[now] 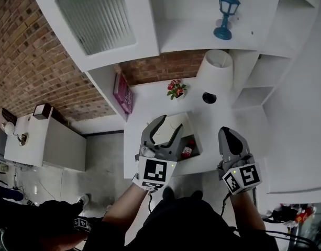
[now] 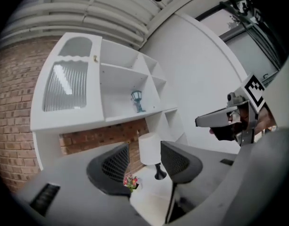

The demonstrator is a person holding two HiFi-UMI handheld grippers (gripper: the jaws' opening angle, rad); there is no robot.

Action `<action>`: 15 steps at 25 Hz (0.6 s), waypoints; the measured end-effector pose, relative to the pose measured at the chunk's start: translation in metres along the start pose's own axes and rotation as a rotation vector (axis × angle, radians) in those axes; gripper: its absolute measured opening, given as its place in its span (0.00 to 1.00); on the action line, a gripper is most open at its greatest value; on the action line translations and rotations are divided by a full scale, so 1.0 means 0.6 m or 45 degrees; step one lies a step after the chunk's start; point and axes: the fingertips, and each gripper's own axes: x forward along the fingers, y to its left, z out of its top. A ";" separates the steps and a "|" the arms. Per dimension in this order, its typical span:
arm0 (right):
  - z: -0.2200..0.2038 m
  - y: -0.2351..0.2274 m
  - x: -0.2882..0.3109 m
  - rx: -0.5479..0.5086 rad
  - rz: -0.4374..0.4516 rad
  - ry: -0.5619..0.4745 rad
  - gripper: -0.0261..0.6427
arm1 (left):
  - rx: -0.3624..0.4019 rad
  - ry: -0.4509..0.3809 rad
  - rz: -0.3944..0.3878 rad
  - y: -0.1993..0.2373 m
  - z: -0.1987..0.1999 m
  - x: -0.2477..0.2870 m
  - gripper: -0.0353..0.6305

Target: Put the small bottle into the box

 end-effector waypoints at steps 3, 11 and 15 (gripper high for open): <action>0.039 0.020 -0.004 -0.058 0.013 -0.056 0.04 | 0.008 -0.080 0.030 0.013 0.047 -0.021 0.36; 0.098 0.040 -0.017 -0.185 0.001 -0.164 0.04 | 0.011 -0.197 0.098 0.041 0.105 -0.053 0.36; 0.106 0.033 -0.023 -0.206 -0.025 -0.178 0.04 | 0.019 -0.211 0.139 0.063 0.099 -0.060 0.36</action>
